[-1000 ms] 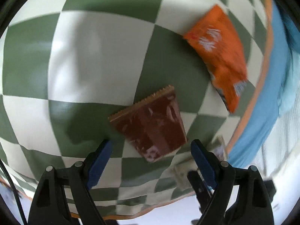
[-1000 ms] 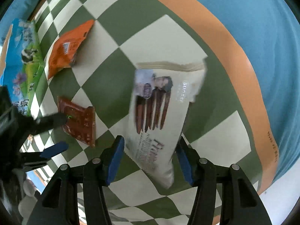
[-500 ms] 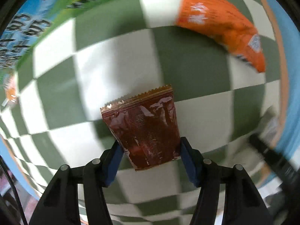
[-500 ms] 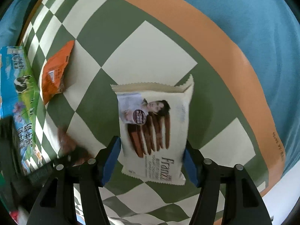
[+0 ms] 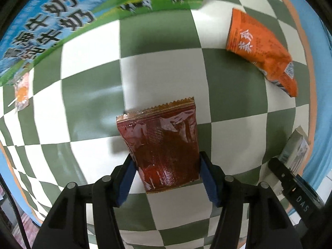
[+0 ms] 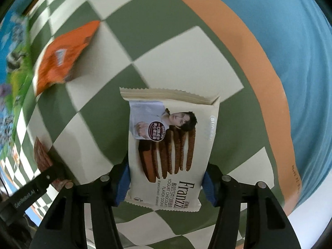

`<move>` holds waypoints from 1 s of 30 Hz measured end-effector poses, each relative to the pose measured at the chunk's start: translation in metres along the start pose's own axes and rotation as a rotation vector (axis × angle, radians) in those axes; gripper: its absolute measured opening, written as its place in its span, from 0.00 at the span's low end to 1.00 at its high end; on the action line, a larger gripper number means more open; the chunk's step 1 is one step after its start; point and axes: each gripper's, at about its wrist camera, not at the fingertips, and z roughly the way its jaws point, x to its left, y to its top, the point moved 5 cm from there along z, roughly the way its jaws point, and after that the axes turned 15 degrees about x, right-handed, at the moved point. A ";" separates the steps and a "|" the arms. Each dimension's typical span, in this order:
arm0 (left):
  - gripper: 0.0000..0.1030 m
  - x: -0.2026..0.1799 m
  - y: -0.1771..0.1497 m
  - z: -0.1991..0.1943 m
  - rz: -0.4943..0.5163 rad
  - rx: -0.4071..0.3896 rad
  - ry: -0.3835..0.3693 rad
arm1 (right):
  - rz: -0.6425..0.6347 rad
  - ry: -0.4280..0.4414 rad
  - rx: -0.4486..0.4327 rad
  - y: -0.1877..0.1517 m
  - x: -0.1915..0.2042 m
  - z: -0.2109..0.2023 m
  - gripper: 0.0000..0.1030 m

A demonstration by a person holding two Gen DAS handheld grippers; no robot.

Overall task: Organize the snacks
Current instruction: 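Carry both packets into the box and open both tools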

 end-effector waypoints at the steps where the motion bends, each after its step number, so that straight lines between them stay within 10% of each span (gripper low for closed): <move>1: 0.55 -0.002 -0.006 -0.003 0.001 -0.008 -0.005 | -0.013 0.007 -0.007 -0.003 0.003 -0.002 0.59; 13: 0.55 0.069 -0.050 -0.149 -0.026 -0.236 -0.127 | -0.241 0.194 -0.108 -0.043 0.088 -0.111 0.59; 19: 0.55 0.154 0.002 -0.209 -0.060 -0.327 -0.111 | -0.395 0.286 -0.180 -0.028 0.186 -0.185 0.59; 30: 0.55 0.239 0.089 -0.177 -0.121 -0.173 -0.098 | -0.575 0.236 -0.217 0.024 0.347 -0.215 0.59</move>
